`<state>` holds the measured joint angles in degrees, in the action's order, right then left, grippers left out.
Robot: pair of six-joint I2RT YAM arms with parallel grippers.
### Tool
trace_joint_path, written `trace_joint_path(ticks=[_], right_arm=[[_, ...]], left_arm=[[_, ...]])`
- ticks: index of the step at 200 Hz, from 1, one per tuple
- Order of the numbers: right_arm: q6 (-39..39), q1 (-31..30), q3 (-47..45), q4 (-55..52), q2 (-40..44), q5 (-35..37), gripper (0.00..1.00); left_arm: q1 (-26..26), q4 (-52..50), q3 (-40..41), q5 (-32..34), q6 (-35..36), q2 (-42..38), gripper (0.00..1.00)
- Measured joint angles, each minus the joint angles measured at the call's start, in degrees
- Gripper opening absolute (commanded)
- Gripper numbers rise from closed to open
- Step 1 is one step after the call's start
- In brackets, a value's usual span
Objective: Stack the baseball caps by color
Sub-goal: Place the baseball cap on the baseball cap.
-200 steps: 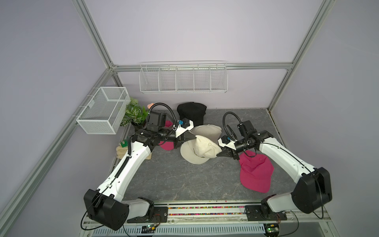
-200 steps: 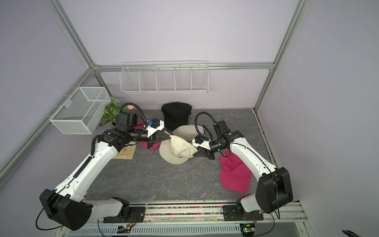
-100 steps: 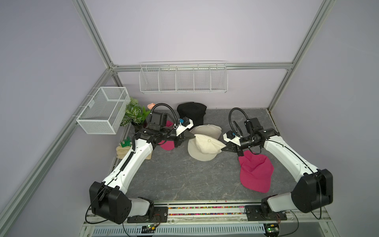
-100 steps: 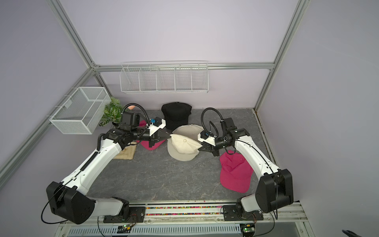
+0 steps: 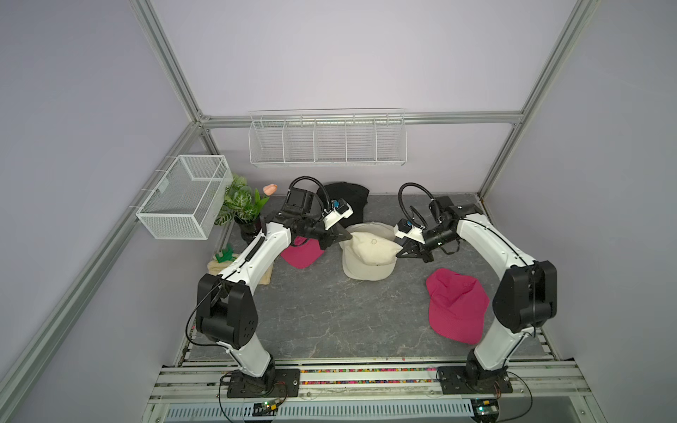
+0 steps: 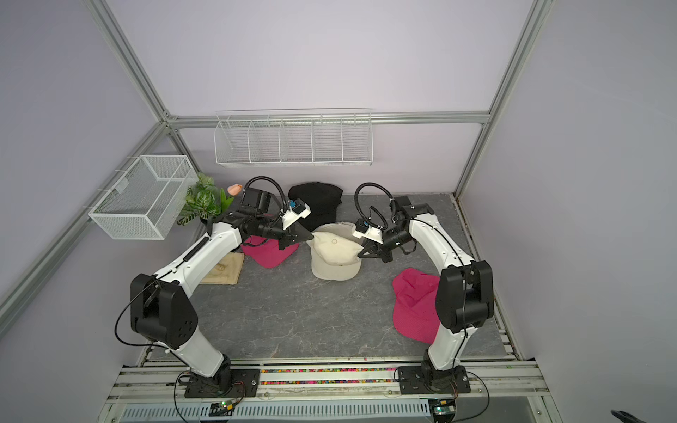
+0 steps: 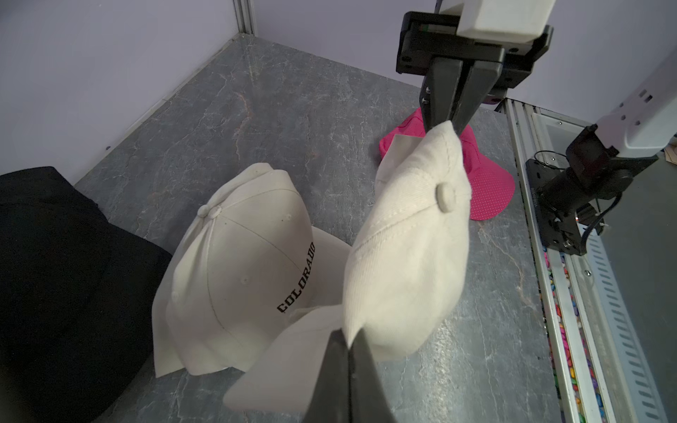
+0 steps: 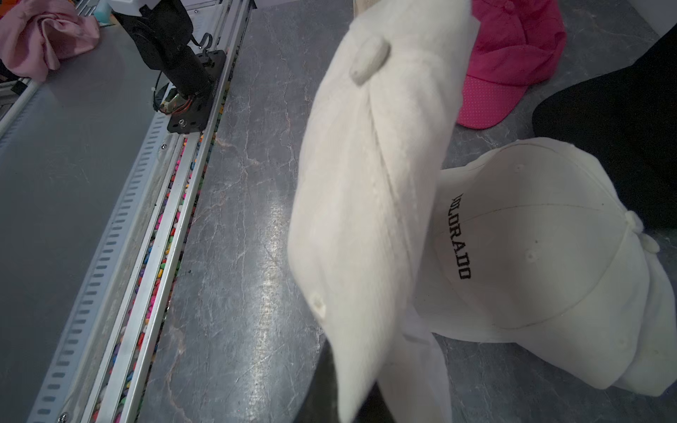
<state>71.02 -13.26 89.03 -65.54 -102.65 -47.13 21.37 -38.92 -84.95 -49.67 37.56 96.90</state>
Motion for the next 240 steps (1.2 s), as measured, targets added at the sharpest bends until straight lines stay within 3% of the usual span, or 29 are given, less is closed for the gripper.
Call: trace_joint_path(ticks=[60,97,149,158,171,176,192,211,217,219,220,224,240], right_arm=[[1.29,0.42,5.2,-2.16,-5.29,0.94,0.12],[-6.86,0.26,-1.09,12.81,-4.81,5.7,0.11],[-18.64,-1.29,-2.05,23.15,-5.22,15.54,0.11],[-21.22,-1.68,-2.14,24.76,-5.51,17.33,0.15],[-25.46,-2.34,-2.62,27.5,-5.84,19.69,0.28],[-27.32,-2.58,-2.93,28.44,-5.9,20.63,0.32],[-31.43,-3.48,-4.61,32.46,-5.77,23.69,0.49],[-35.3,-4.9,-6.49,35.91,-5.68,26.84,0.7],[-36.79,-5.68,-8.37,39.26,-4.92,29.29,0.82],[-37.16,-5.9,-8.81,39.98,-4.74,30.08,0.9],[-37.64,-6.14,-9.31,40.59,-4.46,30.77,0.99],[-38.36,-6.56,-10.58,42.01,-3.74,32.02,0.9],[-41.51,-8.61,-14.88,46.49,-0.35,37.92,0.89]], left_arm=[[0.0,-3.85,-5.99,3.43,0.74,5.38,0.0],[0.0,-2.29,-7.91,8.46,-2.84,10.1,0.0],[0.02,2.03,-11.37,13.84,-10.6,17.68,0.0],[0.07,2.67,-11.91,14.49,-12.02,18.71,0.0],[0.28,3.13,-12.66,16.15,-13.73,19.85,0.0],[0.44,3.21,-13.05,17.07,-14.62,20.31,0.04],[0.98,3.74,-13.92,20.06,-16.74,21.0,0.35],[1.64,4.24,-14.1,22.91,-18.75,21.0,0.53],[1.95,4.74,-14.05,24.92,-20.06,20.83,0.59],[2.01,4.92,-14.05,25.55,-20.37,20.72,0.61],[2.03,5.03,-14.05,25.75,-20.52,20.68,0.62],[2.19,5.62,-13.79,26.82,-21.35,20.41,0.66],[2.45,8.96,-10.82,31.21,-24.7,17.27,0.85]])
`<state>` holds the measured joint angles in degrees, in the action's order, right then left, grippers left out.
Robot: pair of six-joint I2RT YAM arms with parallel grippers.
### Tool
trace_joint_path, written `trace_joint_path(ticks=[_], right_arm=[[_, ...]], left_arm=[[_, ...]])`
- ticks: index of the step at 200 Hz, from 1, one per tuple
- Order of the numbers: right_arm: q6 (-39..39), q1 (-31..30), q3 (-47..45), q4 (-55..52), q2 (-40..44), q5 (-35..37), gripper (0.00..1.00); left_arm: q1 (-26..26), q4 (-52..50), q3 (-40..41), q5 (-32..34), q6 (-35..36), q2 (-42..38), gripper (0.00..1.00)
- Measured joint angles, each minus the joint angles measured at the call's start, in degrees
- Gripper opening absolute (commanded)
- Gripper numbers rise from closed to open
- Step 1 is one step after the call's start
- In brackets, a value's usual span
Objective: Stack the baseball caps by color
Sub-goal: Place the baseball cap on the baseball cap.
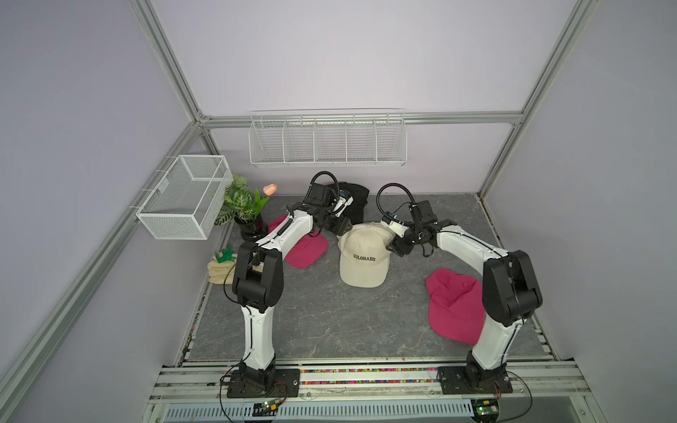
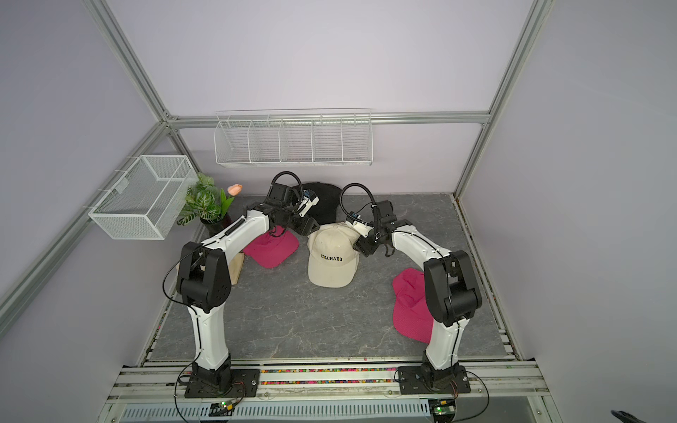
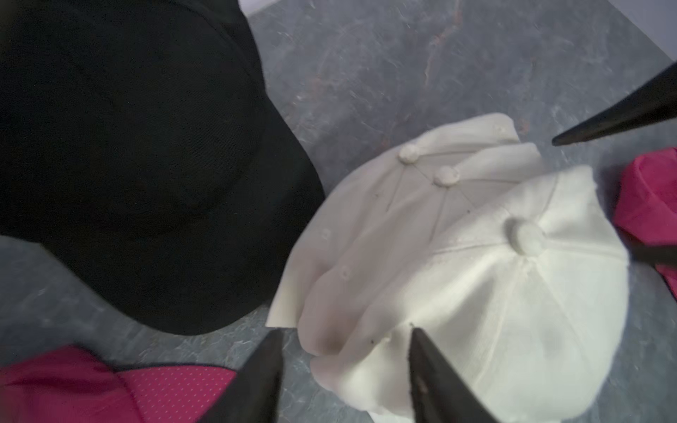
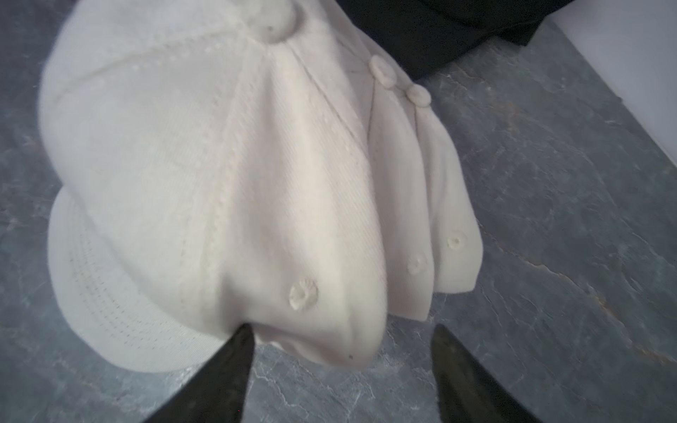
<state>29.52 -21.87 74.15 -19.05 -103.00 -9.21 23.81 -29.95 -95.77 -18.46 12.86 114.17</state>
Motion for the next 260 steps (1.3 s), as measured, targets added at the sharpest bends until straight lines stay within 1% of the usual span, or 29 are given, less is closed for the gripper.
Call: trace_joint_path(ticks=[3,5,7,30,47,65,85,107,128,158,175,192,200,211,228,260], right_arm=[[-0.68,-0.31,-0.57,0.7,0.61,0.9,0.89],[-1.09,-0.52,-0.94,1.29,1.01,1.49,0.89],[-1.44,-0.74,-1.27,1.81,1.49,2.23,0.89],[-6.99,-2.32,-4.9,7.89,6.99,8.96,0.89],[-10.67,-3.74,-6.62,10.64,11.26,12.63,0.89],[-12.28,-6.62,-8.39,13.14,15.28,13.66,0.89],[-10.93,-10.54,-13.25,17.92,19.3,12.44,0.89],[-6.51,-14.4,-19.5,20.7,21.42,9.05,0.89],[-2.69,-17.44,-22.16,20.35,21.22,7.19,0.89],[1.42,-22.4,-23.5,20.87,20.81,7.72,0.89],[2.54,-25.88,-23.58,21.07,18.99,8.09,0.89],[3.76,-28.87,-23.63,21.24,16.59,8.63,0.89],[4.52,-29.92,-23.8,21.59,15.43,9.27,0.91],[5.68,-30.86,-24.17,22.01,14.01,10.1,0.93],[7.58,-31.63,-24.9,22.08,12.33,11.41,0.97],[11.45,-32.59,-25.64,22.29,10.21,13.49,0.99]], left_arm=[[0.04,0.63,0.66,0.7,-0.52,-0.7,0.9],[0.04,0.94,1.14,1.36,-1.22,-1.2,0.97],[0.04,1.44,1.62,1.84,-1.27,-1.81,1.0],[0.04,7.69,6.43,9.79,-5.68,-8.02,0.99],[0.04,12.37,7.89,14.86,-7.74,-10.25,0.99],[0.04,15.34,7.82,18.53,-9.51,-10.29,0.99],[0.04,14.99,5.25,20.17,-11.91,-7.93,0.99],[0.04,12.85,-0.85,20.11,-14.58,-3.04,0.99],[0.26,9.66,-6.75,20.11,-16.11,1.44,0.99],[1.31,3.26,-18.51,20.52,-16.74,9.18,0.99],[2.49,-0.44,-24.92,21.77,-16.5,13.46,0.99],[3.89,-3.13,-29.18,22.58,-16.0,16.52,0.99],[4.52,-4.0,-30.36,22.4,-15.78,17.51,0.99],[5.18,-5.14,-31.32,20.85,-15.78,18.45,0.99],[5.84,-6.95,-32.68,16.33,-15.91,19.52,0.99],[5.84,-10.45,-40.48,6.71,-16.61,24.0,0.99]])
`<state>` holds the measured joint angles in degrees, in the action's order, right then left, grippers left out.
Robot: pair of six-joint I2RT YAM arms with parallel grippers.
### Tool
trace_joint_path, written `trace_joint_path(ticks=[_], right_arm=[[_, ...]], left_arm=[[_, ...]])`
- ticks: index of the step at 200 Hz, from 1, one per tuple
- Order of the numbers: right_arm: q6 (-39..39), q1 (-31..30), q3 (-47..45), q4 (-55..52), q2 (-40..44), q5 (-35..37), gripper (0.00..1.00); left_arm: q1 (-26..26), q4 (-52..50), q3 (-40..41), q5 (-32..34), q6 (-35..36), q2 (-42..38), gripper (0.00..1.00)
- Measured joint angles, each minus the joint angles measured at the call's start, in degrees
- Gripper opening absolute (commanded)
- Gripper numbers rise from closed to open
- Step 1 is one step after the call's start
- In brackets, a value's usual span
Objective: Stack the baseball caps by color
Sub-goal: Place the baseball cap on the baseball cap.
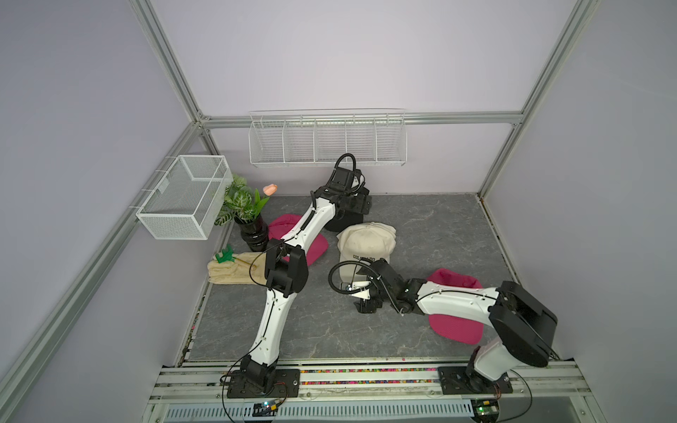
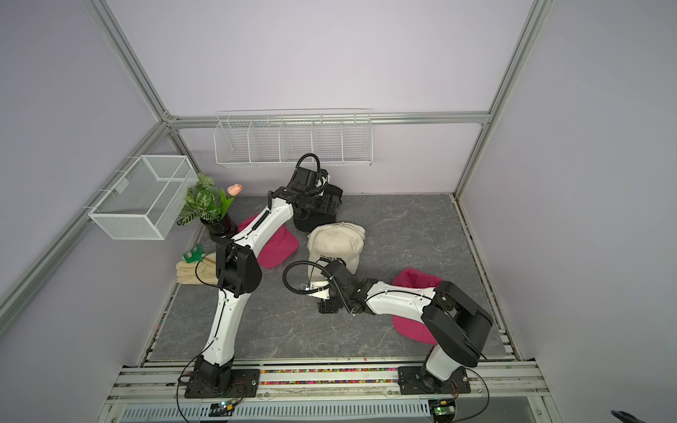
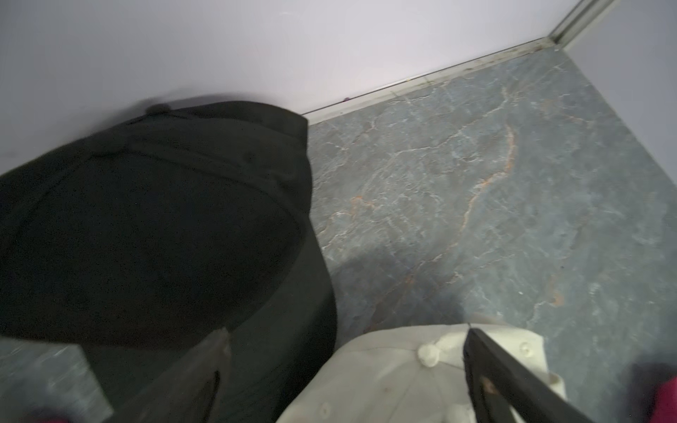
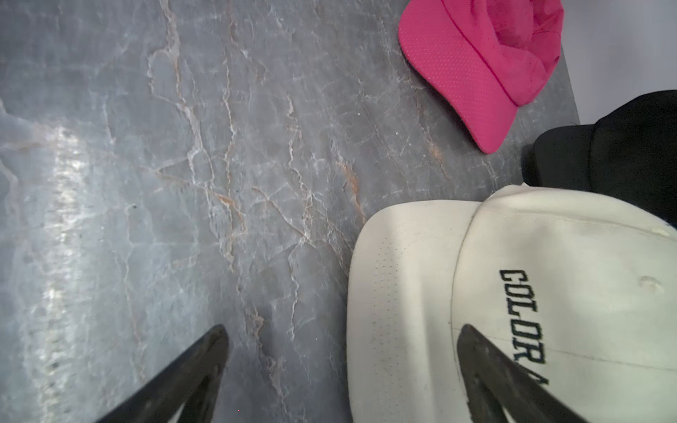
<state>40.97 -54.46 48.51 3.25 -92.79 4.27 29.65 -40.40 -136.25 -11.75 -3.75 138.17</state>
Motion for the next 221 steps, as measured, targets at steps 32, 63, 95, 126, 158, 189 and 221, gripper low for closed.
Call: trace_joint_path(ticks=[32,63,95,126,158,189,221], right_arm=[[3.69,-1.49,-0.46,2.1,-3.61,4.42,0.98],[5.01,-1.6,-0.76,6.69,-6.05,8.76,0.87],[6.97,-1.42,-0.94,14.25,-9.77,14.69,0.72],[6.69,0.22,-1.16,15.02,-10.47,16.48,0.53],[5.07,3.74,-1.01,12.5,-9.18,14.78,0.53],[4.94,6.38,-0.37,10.67,-8.31,13.18,0.53],[4.87,7.85,0.04,8.96,-7.13,10.62,0.54]], left_arm=[[0.04,-0.61,-1.92,-8.44,-0.68,2.47,0.99],[0.28,-0.2,-2.12,-12.76,-1.9,5.01,0.99],[0.35,-0.07,-3.3,-13.92,-2.23,8.68,0.99],[0.31,0.35,-4.02,-15.47,-2.25,11.08,0.99],[0.31,0.92,-4.35,-16.68,-2.01,11.26,0.99],[0.31,1.09,-4.66,-16.83,-1.36,11.26,0.99],[0.31,1.09,-4.66,-16.83,-0.44,11.26,0.99]])
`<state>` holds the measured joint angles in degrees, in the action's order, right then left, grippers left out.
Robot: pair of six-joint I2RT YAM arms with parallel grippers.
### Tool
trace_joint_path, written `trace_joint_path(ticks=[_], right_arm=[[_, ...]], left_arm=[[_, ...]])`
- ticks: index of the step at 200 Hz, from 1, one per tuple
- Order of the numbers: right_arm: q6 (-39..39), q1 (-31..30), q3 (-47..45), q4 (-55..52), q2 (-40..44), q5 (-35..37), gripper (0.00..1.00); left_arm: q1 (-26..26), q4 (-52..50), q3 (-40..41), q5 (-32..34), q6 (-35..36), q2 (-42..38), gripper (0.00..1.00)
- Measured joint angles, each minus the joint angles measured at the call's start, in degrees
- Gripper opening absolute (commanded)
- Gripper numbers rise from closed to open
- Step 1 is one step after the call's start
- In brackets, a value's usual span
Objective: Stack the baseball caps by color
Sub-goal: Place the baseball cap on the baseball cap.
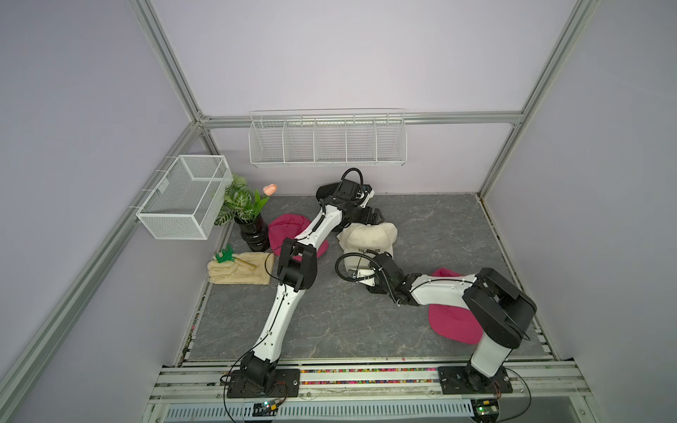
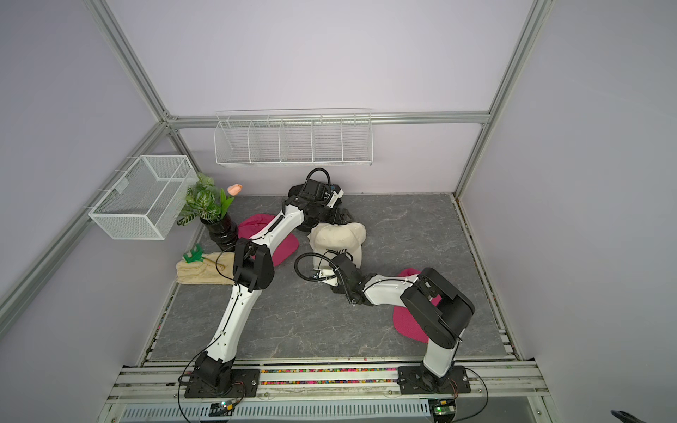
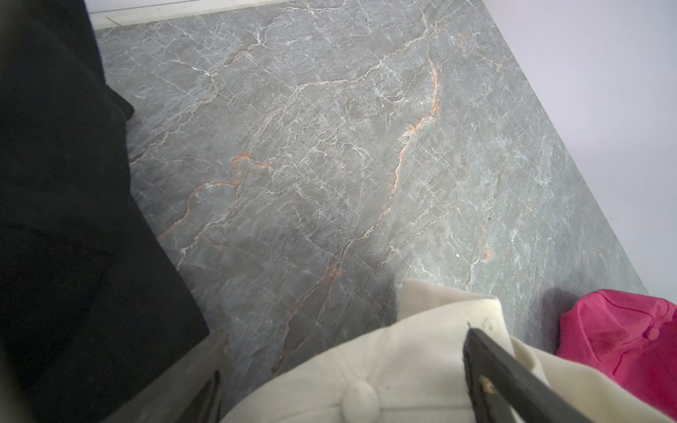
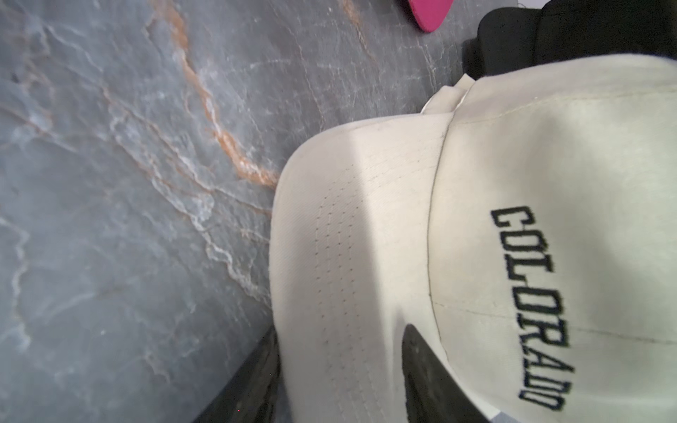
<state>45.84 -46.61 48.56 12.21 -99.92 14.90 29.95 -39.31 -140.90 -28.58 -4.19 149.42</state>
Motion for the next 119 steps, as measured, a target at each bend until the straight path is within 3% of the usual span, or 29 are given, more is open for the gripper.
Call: trace_joint_path(ticks=[48,119], right_arm=[[0.28,1.09,2.43,-3.04,1.53,-5.4,0.55],[0.48,1.62,5.75,-8.87,-3.63,-8.92,0.56]], left_arm=[[0.0,-0.07,-0.09,0.76,1.22,0.0,0.99],[0.0,-1.07,-0.7,6.51,3.13,-0.63,0.99]])
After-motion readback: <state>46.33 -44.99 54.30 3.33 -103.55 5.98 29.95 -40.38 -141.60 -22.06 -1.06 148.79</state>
